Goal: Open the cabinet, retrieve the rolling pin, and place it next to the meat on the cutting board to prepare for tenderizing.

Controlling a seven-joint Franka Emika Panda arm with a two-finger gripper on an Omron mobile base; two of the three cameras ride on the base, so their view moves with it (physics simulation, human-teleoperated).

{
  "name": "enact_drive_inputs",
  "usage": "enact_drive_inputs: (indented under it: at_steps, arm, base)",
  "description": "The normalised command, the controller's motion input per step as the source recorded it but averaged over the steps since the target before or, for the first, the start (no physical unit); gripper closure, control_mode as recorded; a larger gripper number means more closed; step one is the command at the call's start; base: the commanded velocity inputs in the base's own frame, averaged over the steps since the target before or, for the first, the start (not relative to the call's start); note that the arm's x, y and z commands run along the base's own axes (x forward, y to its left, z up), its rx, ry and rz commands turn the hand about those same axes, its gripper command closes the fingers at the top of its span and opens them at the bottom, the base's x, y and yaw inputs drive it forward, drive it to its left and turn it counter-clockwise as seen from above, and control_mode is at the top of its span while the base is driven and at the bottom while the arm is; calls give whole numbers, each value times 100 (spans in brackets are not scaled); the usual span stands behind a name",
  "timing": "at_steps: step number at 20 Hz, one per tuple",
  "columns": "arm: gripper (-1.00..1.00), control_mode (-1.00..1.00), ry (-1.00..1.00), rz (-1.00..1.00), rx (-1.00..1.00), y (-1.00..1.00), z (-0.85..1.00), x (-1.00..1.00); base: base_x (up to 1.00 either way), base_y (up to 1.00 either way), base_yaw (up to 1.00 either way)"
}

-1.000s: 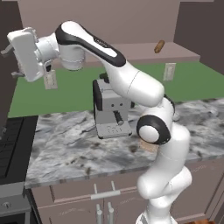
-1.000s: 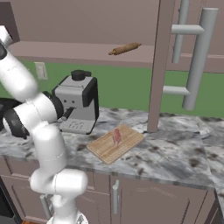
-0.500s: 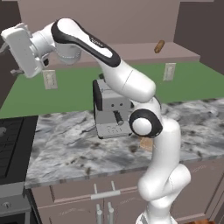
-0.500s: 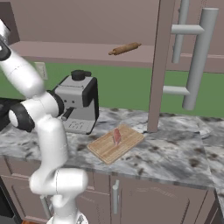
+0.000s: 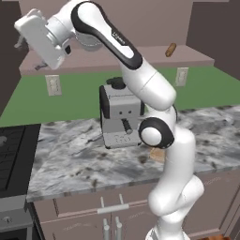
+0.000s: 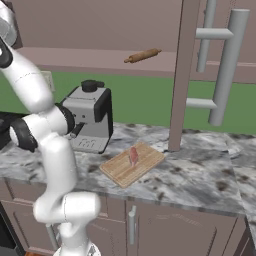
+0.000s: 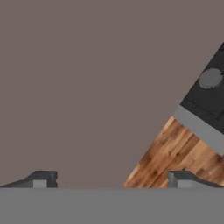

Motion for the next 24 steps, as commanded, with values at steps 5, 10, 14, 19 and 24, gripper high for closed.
enact_drive_inputs:
  at_steps: [5,10,14,19,24]
  arm:
    - [-100,-100,0,-21,-8,-39,-24,-17]
    - [-100,-100,-21,-11,-16,-3,-90,-3]
    - [-100,-100,-42,-6,-7,0,-100,-4]
    - [-100,-100,-42,-13,-8,-17,-49,-31]
    - [-100,-100,-20,-18,-3,-39,1,-40]
  base:
    - [0,0,0]
    - [0,0,0]
    - [0,0,0]
    - [0,0,0]
    - [0,0,0]
